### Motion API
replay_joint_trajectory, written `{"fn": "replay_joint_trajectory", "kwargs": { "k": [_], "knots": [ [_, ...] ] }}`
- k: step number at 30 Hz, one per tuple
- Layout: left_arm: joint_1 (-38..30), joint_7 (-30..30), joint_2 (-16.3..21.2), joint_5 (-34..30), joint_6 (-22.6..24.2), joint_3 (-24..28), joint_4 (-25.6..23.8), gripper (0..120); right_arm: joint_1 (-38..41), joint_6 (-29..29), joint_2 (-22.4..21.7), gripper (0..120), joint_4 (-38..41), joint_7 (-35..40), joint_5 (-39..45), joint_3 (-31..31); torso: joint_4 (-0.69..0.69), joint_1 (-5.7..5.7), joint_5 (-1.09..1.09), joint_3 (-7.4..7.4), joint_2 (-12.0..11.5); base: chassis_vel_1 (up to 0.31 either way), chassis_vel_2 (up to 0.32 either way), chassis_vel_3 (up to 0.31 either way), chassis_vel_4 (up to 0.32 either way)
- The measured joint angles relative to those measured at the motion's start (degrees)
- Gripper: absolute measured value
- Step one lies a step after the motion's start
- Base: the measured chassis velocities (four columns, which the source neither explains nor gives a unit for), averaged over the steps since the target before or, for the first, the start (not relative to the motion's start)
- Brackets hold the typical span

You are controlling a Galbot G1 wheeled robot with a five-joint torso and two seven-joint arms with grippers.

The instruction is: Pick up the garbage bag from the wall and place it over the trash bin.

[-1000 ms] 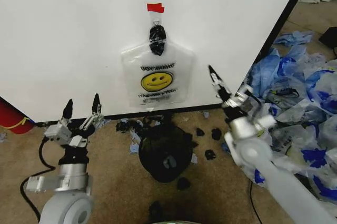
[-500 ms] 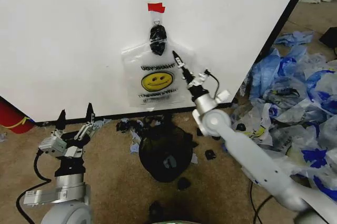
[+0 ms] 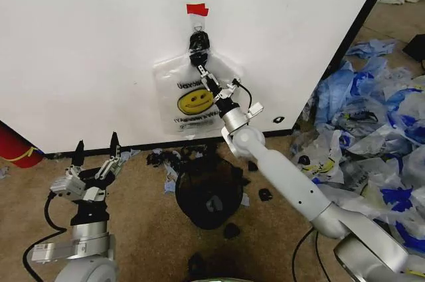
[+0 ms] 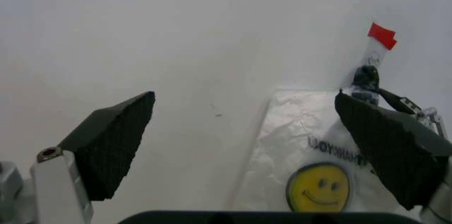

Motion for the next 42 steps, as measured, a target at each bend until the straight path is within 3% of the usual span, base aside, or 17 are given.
{"fn": "replay_joint_trajectory", "kwargs": {
  "k": [22, 42],
  "knots": [
    [2.5, 0.9, -1.7, 2.6, 0.1, 1.2, -0.8, 100, 1.5, 0.3, -0.3, 97, 1.4, -1.8, -1.9, -0.4, 0.01, 0.0, 0.0, 0.0, 0.0, 0.0, 0.0, 0.0, 0.0],
    [3.4, 1.4, -1.6, 3.1, 0.1, 2.0, -1.1, 100, 0.3, 1.2, -0.3, 23, 1.3, -1.5, -3.0, 0.4, 0.01, 0.0, 0.0, 0.0, 0.0, 0.0, 0.0, 0.0, 0.0]
  ]
}}
